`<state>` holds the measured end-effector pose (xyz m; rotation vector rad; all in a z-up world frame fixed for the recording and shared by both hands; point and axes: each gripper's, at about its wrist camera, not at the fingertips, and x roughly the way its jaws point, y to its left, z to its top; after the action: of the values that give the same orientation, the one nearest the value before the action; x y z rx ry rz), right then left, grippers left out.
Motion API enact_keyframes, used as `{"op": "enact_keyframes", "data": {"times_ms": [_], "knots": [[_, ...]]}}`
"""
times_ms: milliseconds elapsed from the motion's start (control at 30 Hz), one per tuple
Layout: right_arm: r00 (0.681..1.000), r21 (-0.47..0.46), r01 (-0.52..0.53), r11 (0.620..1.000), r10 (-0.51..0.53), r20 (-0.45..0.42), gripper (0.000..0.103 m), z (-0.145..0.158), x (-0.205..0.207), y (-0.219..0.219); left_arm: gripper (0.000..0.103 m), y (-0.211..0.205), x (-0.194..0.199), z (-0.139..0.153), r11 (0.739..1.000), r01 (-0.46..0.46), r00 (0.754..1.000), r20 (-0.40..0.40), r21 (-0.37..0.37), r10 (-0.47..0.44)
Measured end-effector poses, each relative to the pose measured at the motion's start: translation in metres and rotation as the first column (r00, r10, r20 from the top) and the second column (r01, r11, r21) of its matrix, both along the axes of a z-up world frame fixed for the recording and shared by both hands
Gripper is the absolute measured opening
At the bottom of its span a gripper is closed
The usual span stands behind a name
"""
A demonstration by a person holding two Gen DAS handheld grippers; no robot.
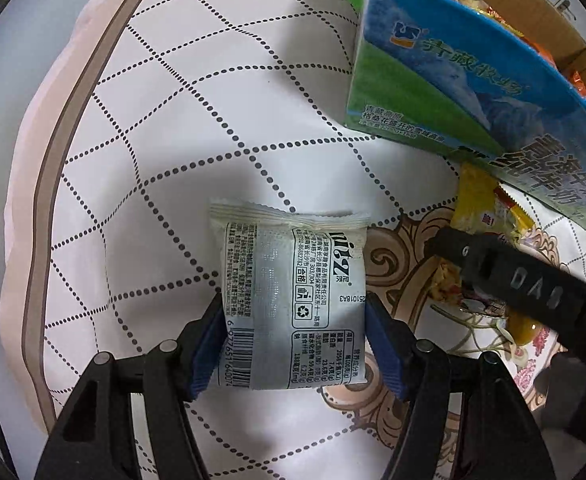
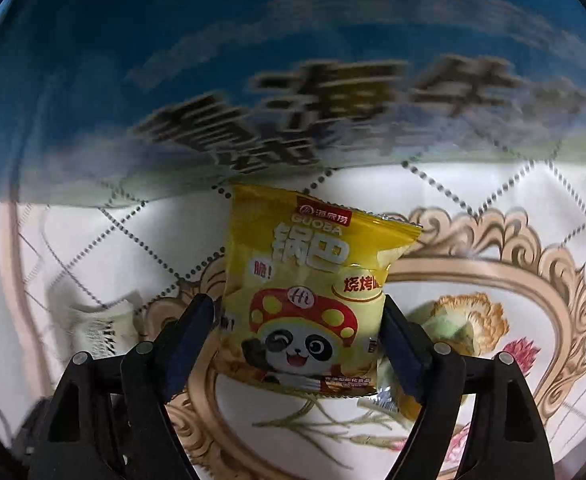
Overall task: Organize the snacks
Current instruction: 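Grasp the white packet with the left tool while the right tool grasps the yellow panda bag, then carry both packets into the box and open both tools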
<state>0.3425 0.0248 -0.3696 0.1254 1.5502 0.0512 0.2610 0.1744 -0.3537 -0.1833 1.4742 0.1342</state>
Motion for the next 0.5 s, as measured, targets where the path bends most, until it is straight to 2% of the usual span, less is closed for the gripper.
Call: {"op": "enact_keyframes", "data": {"times_ms": [67, 133, 233, 300, 367, 500], "knots": [[0.999, -0.011, -0.043, 0.999, 0.043, 0.003, 0.081, -0.002, -0.001, 0.002, 0.067, -0.002, 0.0, -0.002, 1.0, 0.01, 1.0, -0.002, 0.011, -0.009], [0.995, -0.007, -0.098, 0.995, 0.098, 0.016, 0.072, 0.0, -0.007, 0.002, 0.069, -0.006, 0.003, -0.005, 1.0, 0.02, 1.0, -0.006, 0.018, -0.02], [0.989, -0.004, -0.15, 0.989, 0.15, 0.019, 0.068, 0.005, -0.017, -0.008, 0.071, -0.008, 0.013, -0.008, 0.997, 0.058, 0.998, -0.023, 0.054, -0.057], [0.982, -0.004, -0.187, 0.982, 0.187, 0.002, 0.068, 0.007, -0.024, -0.013, 0.071, -0.024, 0.023, -0.009, 0.994, 0.078, 0.997, -0.02, 0.081, -0.077], [0.974, -0.008, -0.227, 0.974, 0.227, -0.012, 0.068, 0.008, -0.031, -0.016, 0.071, -0.031, 0.024, -0.007, 0.994, 0.08, 0.997, -0.013, 0.075, -0.079], [0.956, 0.028, -0.285, 0.958, 0.286, -0.059, 0.068, 0.012, -0.053, -0.025, 0.068, -0.032, 0.002, -0.001, 0.995, 0.077, 0.997, 0.006, 0.06, -0.077]]}}
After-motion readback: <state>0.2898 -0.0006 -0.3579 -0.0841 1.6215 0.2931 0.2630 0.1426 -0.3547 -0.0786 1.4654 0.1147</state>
